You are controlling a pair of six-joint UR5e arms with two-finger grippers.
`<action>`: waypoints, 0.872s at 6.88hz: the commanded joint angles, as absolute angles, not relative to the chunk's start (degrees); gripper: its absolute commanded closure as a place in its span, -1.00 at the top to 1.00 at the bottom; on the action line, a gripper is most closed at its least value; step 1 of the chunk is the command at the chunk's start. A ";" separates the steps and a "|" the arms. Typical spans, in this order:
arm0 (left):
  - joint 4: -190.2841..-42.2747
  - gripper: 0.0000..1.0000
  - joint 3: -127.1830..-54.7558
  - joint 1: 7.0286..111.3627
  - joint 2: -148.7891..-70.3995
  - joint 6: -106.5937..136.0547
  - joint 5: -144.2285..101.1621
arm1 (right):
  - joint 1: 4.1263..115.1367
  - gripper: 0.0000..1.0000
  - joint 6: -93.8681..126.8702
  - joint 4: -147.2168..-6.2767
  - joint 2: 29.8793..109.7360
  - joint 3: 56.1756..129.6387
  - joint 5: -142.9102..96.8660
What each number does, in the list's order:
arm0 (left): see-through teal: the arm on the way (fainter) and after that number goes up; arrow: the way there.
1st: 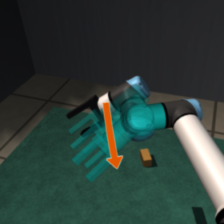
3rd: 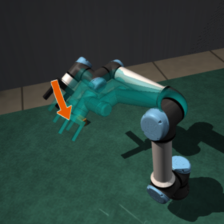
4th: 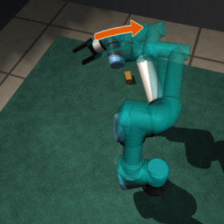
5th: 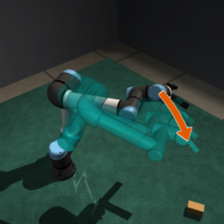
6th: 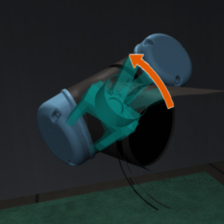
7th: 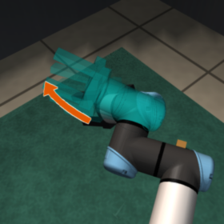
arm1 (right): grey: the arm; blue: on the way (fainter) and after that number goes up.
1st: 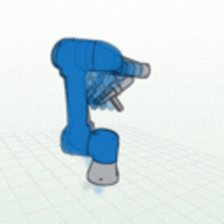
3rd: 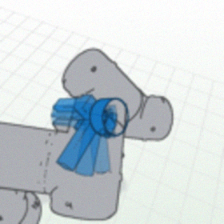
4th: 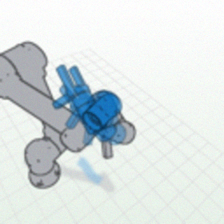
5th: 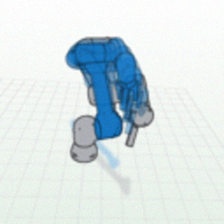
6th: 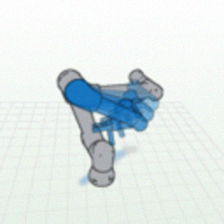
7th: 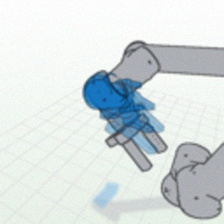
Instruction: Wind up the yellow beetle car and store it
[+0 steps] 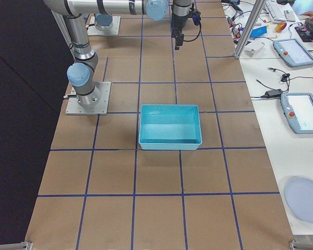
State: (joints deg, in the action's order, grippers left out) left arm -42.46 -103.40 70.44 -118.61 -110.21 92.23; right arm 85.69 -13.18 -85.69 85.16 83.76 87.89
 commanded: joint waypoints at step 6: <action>-42.45 -0.46 -103.36 69.70 -118.83 -110.48 92.28 | 85.69 1.00 -13.18 -85.69 85.17 83.76 87.89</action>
State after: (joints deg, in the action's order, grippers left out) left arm -42.44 -103.35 69.70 -118.73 -110.81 92.15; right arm 85.69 -13.18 -85.69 85.16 83.76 87.89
